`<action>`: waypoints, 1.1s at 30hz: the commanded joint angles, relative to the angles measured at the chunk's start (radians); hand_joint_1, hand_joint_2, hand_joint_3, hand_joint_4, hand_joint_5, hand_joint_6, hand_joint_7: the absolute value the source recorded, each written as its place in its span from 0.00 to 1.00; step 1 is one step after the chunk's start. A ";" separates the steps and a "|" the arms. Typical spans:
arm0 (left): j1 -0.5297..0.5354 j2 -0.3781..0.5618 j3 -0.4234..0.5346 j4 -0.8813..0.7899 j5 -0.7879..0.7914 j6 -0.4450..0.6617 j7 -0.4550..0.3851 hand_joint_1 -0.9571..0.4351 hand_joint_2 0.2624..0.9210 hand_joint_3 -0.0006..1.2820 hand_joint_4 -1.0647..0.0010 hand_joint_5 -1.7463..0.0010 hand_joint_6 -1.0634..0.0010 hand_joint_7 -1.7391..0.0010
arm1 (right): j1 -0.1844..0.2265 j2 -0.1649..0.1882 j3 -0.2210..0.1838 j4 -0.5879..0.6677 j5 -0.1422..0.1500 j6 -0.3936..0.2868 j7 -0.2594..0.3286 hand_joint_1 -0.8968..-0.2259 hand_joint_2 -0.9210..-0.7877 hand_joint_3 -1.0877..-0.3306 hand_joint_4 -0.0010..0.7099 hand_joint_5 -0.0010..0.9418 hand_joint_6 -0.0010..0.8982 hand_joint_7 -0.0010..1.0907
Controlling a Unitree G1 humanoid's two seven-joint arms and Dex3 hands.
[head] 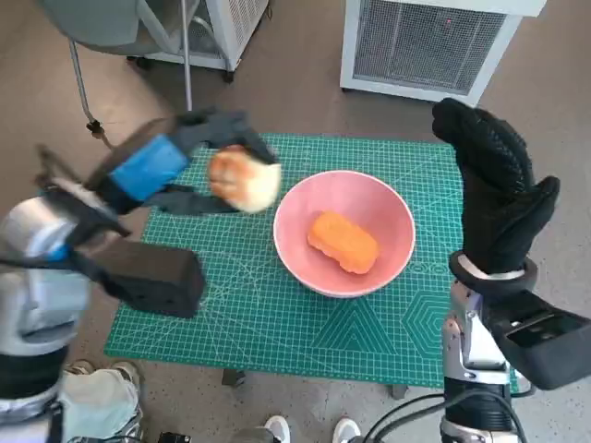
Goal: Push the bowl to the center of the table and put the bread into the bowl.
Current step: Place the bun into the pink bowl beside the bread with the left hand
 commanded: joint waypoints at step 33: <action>-0.075 -0.249 -0.284 0.361 0.170 -0.054 0.022 0.53 0.96 0.04 0.84 0.99 0.65 0.93 | 0.040 0.000 -0.018 -0.014 -0.038 -0.007 -0.031 0.55 0.00 0.50 0.50 0.04 0.00 0.64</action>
